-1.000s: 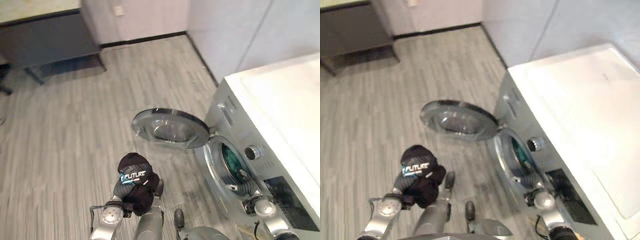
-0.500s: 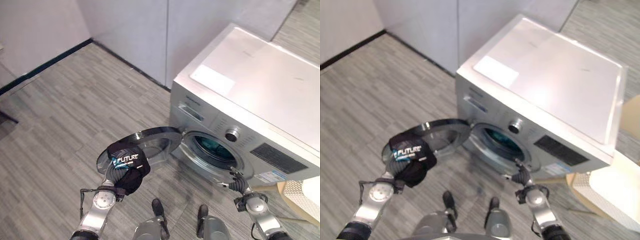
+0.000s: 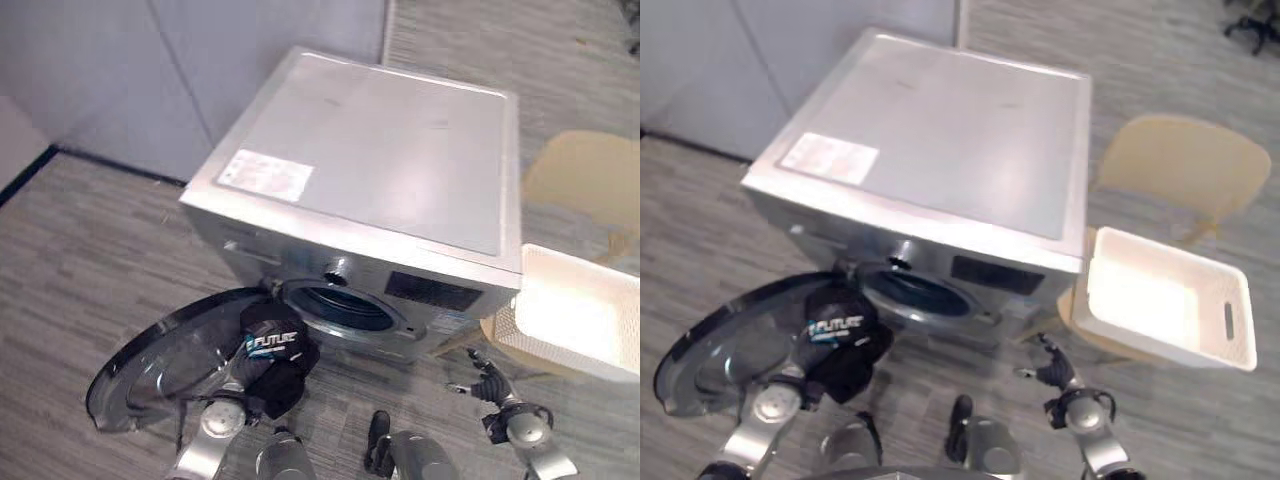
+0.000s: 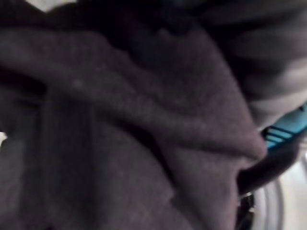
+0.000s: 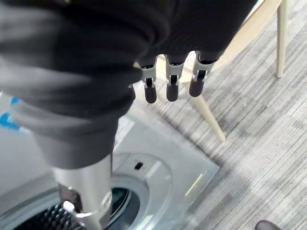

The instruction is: Grab the laundry basket,head to the washer,open it,put in the laundry and shut it.

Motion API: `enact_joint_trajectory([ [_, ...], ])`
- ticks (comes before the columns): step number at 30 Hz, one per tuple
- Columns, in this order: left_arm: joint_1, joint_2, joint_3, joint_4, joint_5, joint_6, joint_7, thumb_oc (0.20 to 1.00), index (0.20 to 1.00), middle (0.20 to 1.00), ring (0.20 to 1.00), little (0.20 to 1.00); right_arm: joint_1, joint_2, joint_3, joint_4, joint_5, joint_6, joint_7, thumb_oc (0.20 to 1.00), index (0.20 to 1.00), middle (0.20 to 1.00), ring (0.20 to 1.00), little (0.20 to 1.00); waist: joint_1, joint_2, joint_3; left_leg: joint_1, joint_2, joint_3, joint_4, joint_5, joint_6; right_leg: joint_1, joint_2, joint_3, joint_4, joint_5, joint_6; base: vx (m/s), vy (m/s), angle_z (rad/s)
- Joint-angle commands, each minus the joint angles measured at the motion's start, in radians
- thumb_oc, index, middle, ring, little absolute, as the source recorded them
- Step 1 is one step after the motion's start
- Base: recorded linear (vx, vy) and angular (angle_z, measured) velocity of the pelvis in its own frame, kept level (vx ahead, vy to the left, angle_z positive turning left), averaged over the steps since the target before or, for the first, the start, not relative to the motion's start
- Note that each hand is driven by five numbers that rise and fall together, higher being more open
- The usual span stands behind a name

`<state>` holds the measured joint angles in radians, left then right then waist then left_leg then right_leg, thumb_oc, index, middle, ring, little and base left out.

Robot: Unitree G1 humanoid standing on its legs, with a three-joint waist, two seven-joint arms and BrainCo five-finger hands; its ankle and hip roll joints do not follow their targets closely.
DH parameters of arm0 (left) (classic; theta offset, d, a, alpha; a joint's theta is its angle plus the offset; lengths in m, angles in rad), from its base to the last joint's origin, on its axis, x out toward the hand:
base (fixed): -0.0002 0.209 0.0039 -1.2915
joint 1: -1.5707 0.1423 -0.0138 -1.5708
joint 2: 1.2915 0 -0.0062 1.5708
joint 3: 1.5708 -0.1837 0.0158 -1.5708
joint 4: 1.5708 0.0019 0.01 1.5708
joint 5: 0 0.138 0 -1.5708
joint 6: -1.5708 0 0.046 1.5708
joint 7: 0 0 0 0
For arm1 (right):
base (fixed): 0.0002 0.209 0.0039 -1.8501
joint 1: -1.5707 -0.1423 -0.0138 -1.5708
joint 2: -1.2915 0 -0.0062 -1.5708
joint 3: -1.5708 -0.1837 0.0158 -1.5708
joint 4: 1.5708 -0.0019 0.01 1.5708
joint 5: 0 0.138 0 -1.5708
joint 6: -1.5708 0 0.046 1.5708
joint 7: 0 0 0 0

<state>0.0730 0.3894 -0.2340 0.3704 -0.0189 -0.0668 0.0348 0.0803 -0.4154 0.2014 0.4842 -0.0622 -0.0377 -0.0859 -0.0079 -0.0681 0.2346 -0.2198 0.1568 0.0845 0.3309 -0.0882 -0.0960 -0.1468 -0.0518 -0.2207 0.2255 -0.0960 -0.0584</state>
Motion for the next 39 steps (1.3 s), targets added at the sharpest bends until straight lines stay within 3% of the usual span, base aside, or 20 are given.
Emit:
enact_joint_trajectory([
  [1,-0.079,0.022,0.009,-0.044,-0.005,-0.06,0.033,0.2,0.2,0.2,0.2,0.2,-0.066,-0.009,-0.017,-0.008,0.034,-0.051,-0.029,1.0,1.0,1.0,1.0,1.0,0.023,-0.018,0.082,-0.059,-0.05,-0.021,-0.057,0.045,0.027,0.058,-0.006,0.002,-0.111,-0.009,0.105,-0.05,0.136,-0.69],
  [2,-0.102,0.029,-0.001,-0.039,-0.008,-0.061,0.042,0.2,0.2,0.2,0.2,0.2,-0.088,-0.013,-0.01,0.012,0.034,-0.049,-0.044,1.0,1.0,1.0,1.0,1.0,0.039,-0.009,0.099,-0.077,-0.08,-0.095,-0.105,0.082,0.013,0.044,0.009,0.045,-0.09,-0.012,0.109,-0.03,0.113,-0.49],
  [5,-0.107,0.027,-0.002,-0.037,-0.007,-0.066,0.048,0.2,0.2,0.2,0.2,0.2,-0.096,-0.01,-0.003,0.021,0.033,-0.052,-0.042,1.0,1.0,1.0,1.0,1.0,0.034,-0.01,0.095,-0.062,-0.081,-0.103,-0.133,0.079,0.012,0.018,0.016,0.069,-0.068,-0.013,0.117,-0.04,0.128,-0.91],
  [8,-0.134,0.031,-0.004,-0.019,-0.014,-0.068,0.071,0.2,0.2,0.2,0.2,0.2,-0.113,-0.005,-0.01,0.024,0.045,-0.052,-0.046,1.0,1.0,1.0,1.0,1.0,0.016,-0.011,0.118,-0.096,-0.102,-0.085,-0.058,0.043,0.044,-0.079,-0.01,0.124,0.039,-0.007,0.126,-0.16,0.288,-0.91],
  [10,-0.166,0.041,-0.002,-0.025,-0.029,-0.07,0.093,0.2,0.2,0.2,0.2,0.2,-0.143,0.008,-0.004,0.035,0.065,-0.05,-0.052,1.0,1.0,1.0,1.0,1.0,0.015,-0.02,0.169,-0.152,-0.108,-0.05,0.028,0.01,0.067,-0.167,-0.03,0.151,0.13,-0.007,0.129,-0.23,0.202,-0.75],
  [15,-0.223,0.054,-0.005,-0.038,-0.055,-0.072,0.114,0.2,0.2,0.2,0.2,0.2,-0.17,0.017,0.004,0.035,0.088,-0.056,-0.064,1.0,1.0,1.0,1.0,1.0,0.007,-0.033,0.203,-0.276,-0.093,-0.024,0.209,-0.056,0.093,-0.301,-0.041,0.155,0.267,-0.039,0.114,-0.11,0.029,-0.03],
  [16,-0.234,0.051,-0.006,-0.039,-0.067,-0.072,0.121,0.2,0.2,0.2,0.2,0.2,-0.174,0.017,0.005,0.025,0.098,-0.058,-0.071,1.0,1.0,1.0,1.0,1.0,0.004,-0.033,0.207,-0.304,-0.086,-0.027,0.276,-0.104,0.092,-0.325,-0.036,0.16,0.315,-0.077,0.114,-0.09,-0.009,-0.1],
  [17,-0.236,0.051,-0.006,-0.039,-0.067,-0.073,0.121,0.2,0.2,0.2,0.2,0.2,-0.176,0.017,0.004,0.024,0.099,-0.058,-0.071,1.0,1.0,1.0,1.0,1.0,0.003,-0.034,0.204,-0.322,-0.086,-0.022,0.271,-0.075,0.098,-0.34,-0.038,0.155,0.306,-0.051,0.108,-0.05,-0.008,-0.03],
  [18,-0.256,0.048,-0.001,-0.047,-0.074,-0.072,0.138,0.2,0.2,0.2,0.2,0.2,-0.183,0.015,0.0,0.0,0.109,-0.062,-0.08,1.0,1.0,1.0,1.0,1.0,-0.002,-0.03,0.218,-0.381,-0.072,-0.029,0.38,-0.142,0.104,-0.399,-0.03,0.164,0.4,-0.106,0.1,-0.13,-0.008,0.07],
  [20,-0.271,0.05,0.002,-0.052,-0.075,-0.071,0.145,0.2,0.2,0.2,0.2,0.2,-0.191,0.015,-0.003,-0.009,0.113,-0.066,-0.086,1.0,1.0,1.0,1.0,1.0,-0.006,-0.026,0.219,-0.437,-0.064,-0.026,0.437,-0.158,0.107,-0.455,-0.027,0.161,0.451,-0.122,0.096,-0.12,-0.014,-0.23],
  [21,-0.329,0.055,0.004,-0.071,-0.07,-0.073,0.171,0.2,0.2,0.2,0.2,0.2,-0.205,0.012,-0.012,-0.054,0.12,-0.07,-0.11,1.0,1.0,1.0,1.0,1.0,-0.024,-0.015,0.239,-0.58,-0.059,-0.029,0.579,-0.193,0.123,-0.602,-0.017,0.176,0.588,-0.162,0.079,-0.14,-0.011,-0.21],
  [24,-0.388,0.066,0.007,-0.066,-0.061,-0.073,0.201,0.2,0.2,0.2,0.2,0.2,-0.212,0.01,-0.023,-0.072,0.124,-0.076,-0.126,1.0,1.0,1.0,1.0,1.0,-0.037,-0.003,0.233,-0.694,-0.049,-0.041,0.669,-0.217,0.135,-0.719,-0.014,0.183,0.678,-0.191,0.068,-0.13,-0.009,0.1],
  [27,-0.579,0.112,0.015,-0.005,-0.062,-0.073,0.301,0.2,0.2,0.2,0.2,0.2,-0.224,0.007,-0.029,-0.094,0.137,-0.097,-0.146,1.0,1.0,1.0,1.0,1.0,-0.074,0.013,0.235,-0.857,-0.03,-0.061,0.806,-0.256,0.154,-0.896,-0.007,0.208,0.814,-0.224,0.056,-0.07,-0.008,-0.06],
  [35,-0.929,0.282,-0.039,0.139,0.015,-0.073,0.496,0.2,0.2,0.2,0.2,0.2,-0.227,-0.008,0.006,-0.093,0.17,-0.164,-0.147,1.0,1.0,1.0,1.0,1.0,-0.113,0.016,0.238,-0.99,-0.014,-0.083,0.921,-0.291,0.164,-1.035,0.004,0.22,0.923,-0.251,0.054,0.0,-0.042,-0.07],
  [39,-1.172,0.423,-0.146,0.244,0.058,-0.061,0.617,0.2,0.2,0.2,0.2,0.2,-0.257,-0.033,0.055,-0.074,0.207,-0.203,-0.146,1.0,1.0,1.0,1.0,1.0,-0.143,0.015,0.229,-1.073,-0.003,-0.104,0.98,-0.303,0.164,-1.104,0.018,0.214,0.959,-0.25,0.059,0.01,-0.042,-0.06],
])
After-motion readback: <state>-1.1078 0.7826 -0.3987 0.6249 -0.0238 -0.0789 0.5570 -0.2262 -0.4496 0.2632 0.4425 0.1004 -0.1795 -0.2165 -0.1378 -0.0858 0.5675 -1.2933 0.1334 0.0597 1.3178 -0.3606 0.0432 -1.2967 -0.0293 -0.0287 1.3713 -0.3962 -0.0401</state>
